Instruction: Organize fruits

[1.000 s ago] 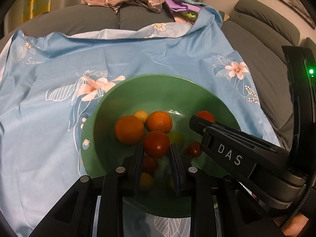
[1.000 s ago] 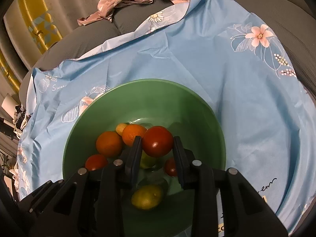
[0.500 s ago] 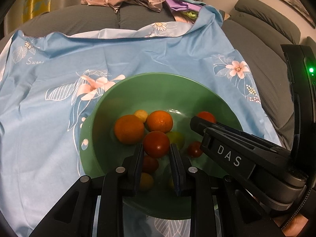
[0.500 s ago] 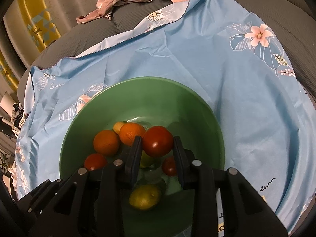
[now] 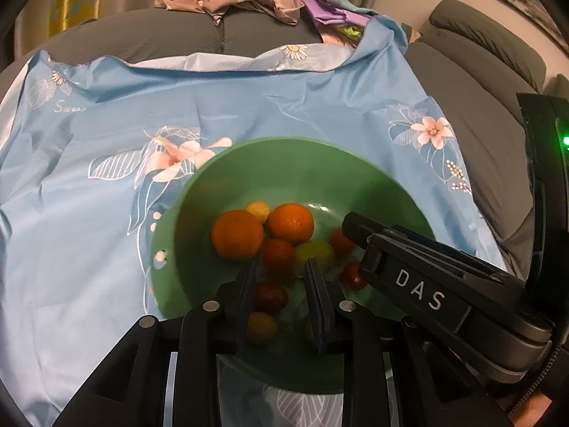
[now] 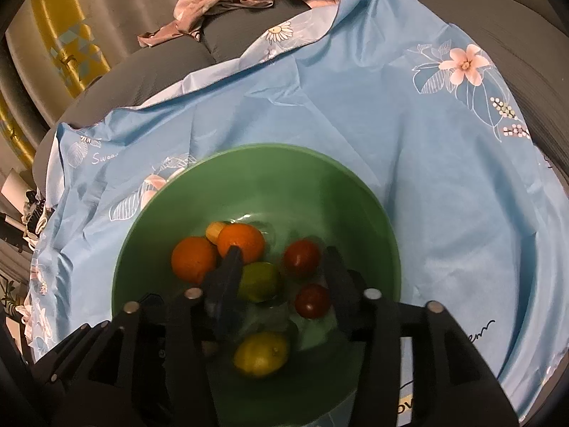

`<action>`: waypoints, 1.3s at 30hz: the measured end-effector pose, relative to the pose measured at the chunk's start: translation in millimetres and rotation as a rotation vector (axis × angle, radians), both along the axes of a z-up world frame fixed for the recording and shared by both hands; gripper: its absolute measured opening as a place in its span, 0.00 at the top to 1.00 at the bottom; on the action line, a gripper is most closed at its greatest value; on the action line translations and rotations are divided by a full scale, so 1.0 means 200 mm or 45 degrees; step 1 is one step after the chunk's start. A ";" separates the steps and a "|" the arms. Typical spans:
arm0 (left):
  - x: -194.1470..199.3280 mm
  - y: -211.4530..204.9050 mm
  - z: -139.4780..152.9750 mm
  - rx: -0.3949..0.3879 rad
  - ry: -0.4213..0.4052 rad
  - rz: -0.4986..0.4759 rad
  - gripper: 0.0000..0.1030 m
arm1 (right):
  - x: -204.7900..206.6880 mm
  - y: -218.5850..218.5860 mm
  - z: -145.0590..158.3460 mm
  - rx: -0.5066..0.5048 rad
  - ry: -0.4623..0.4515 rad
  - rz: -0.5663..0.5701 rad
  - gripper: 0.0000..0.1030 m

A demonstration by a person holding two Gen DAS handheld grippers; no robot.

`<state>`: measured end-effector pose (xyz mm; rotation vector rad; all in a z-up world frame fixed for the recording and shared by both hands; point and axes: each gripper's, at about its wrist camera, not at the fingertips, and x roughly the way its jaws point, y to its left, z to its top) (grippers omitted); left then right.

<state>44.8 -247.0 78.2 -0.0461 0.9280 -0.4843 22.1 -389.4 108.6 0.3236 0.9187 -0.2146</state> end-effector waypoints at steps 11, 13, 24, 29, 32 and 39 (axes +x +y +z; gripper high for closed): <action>-0.08 0.04 0.17 0.045 -0.154 0.045 0.26 | -0.08 0.00 0.14 0.015 -0.144 -0.015 0.36; -0.10 0.05 0.20 0.064 -0.197 0.064 0.21 | -0.10 0.01 0.17 0.004 -0.165 -0.022 0.32; -0.14 0.12 0.25 0.008 -0.206 0.079 0.21 | -0.15 0.01 0.24 -0.030 -0.223 -0.041 0.24; -0.15 0.12 0.24 0.009 -0.197 0.075 0.21 | -0.15 0.01 0.22 -0.035 -0.200 -0.044 0.24; -0.14 0.13 0.23 -0.005 -0.177 0.074 0.21 | -0.15 0.01 0.22 -0.039 -0.195 -0.046 0.24; -0.15 0.14 0.23 -0.015 -0.176 0.071 0.21 | -0.14 0.02 0.22 -0.047 -0.192 -0.049 0.24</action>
